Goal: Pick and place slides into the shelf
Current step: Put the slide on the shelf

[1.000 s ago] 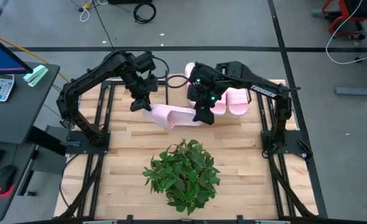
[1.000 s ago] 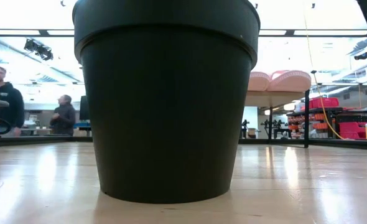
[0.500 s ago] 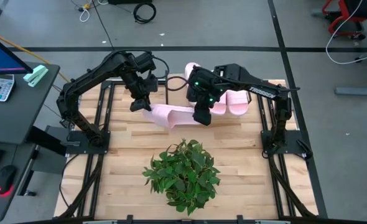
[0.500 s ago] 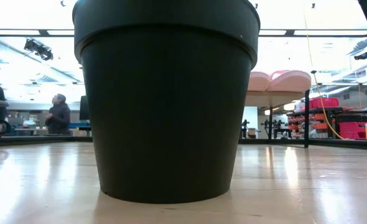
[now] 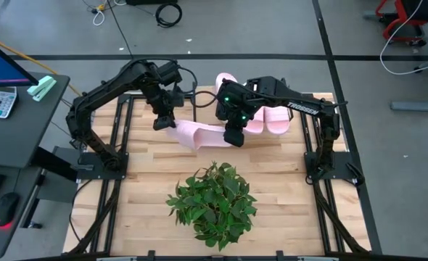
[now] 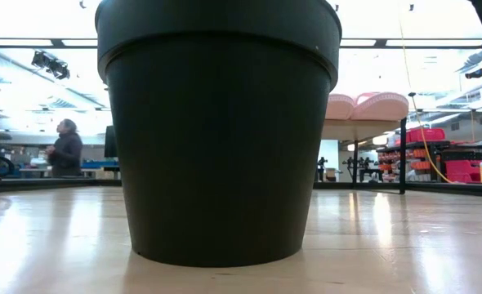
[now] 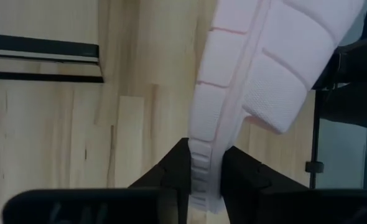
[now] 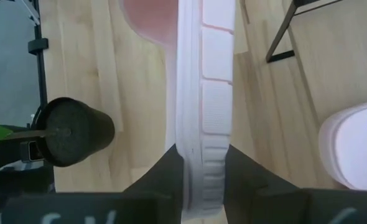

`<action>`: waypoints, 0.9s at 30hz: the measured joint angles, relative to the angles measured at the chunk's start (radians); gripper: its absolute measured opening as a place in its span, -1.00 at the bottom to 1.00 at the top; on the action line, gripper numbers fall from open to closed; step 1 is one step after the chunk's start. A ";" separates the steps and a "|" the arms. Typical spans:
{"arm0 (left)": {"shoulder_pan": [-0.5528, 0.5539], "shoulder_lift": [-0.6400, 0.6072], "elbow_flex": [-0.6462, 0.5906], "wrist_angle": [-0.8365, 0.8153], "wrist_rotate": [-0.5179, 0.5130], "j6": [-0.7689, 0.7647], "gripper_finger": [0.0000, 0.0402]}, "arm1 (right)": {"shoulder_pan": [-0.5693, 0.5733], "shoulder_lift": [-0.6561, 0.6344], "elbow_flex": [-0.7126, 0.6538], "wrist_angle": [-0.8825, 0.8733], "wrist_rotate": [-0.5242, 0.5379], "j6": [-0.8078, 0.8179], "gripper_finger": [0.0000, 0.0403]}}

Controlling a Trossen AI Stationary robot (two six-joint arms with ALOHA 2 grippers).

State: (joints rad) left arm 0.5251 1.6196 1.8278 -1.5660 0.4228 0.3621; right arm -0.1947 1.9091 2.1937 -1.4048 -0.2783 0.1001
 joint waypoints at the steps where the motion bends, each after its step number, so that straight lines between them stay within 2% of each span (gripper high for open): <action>1: 0.000 -0.005 0.000 0.000 -0.002 -0.004 -0.59 | 0.000 0.000 0.000 0.000 0.000 -0.003 -0.61; 6: 0.008 -0.012 0.036 -0.005 -0.034 -0.004 -0.44 | 0.000 0.000 0.000 -0.018 0.000 -0.008 -0.61; 14: 0.058 -0.013 0.222 -0.005 -0.115 -0.006 -0.15 | 0.001 0.000 -0.001 -0.009 0.015 -0.018 -0.64; 21: 0.089 -0.013 0.368 -0.004 -0.300 -0.011 -0.01 | -0.015 -0.001 0.005 0.015 0.036 0.006 -0.64; 27: 0.114 -0.013 0.452 -0.003 -0.448 -0.033 -0.03 | -0.044 -0.035 0.006 0.064 0.038 0.042 -0.64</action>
State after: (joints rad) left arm 0.6392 1.6070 2.2800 -1.5694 -0.0251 0.3294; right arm -0.2388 1.8746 2.1998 -1.3411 -0.2405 0.1425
